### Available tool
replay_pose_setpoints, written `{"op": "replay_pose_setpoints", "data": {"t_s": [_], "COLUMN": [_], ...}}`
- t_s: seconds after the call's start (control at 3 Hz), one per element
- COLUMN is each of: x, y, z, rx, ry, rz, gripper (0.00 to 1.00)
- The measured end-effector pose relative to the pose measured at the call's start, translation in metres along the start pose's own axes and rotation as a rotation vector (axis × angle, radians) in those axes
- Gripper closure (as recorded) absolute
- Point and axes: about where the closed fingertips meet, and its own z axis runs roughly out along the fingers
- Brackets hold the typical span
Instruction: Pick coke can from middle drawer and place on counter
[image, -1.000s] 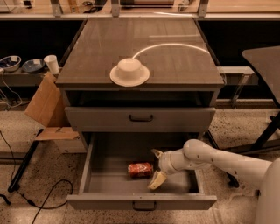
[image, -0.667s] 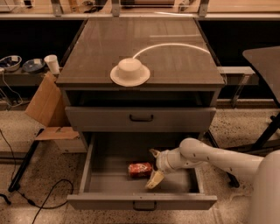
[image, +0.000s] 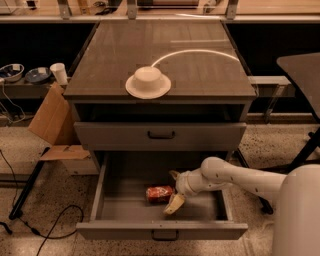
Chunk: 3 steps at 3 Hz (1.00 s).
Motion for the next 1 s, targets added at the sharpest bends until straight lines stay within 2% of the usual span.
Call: {"op": "replay_pose_setpoints", "data": {"t_s": [0.33, 1.0], "x": [0.0027, 0.0030], "y": [-0.0018, -0.0026], "z": [0.0076, 0.0140], "rx": [-0.011, -0.050], "ry": [0.016, 0.036], "rz": [0.009, 0.007], "gripper": [0.00, 0.41]}}
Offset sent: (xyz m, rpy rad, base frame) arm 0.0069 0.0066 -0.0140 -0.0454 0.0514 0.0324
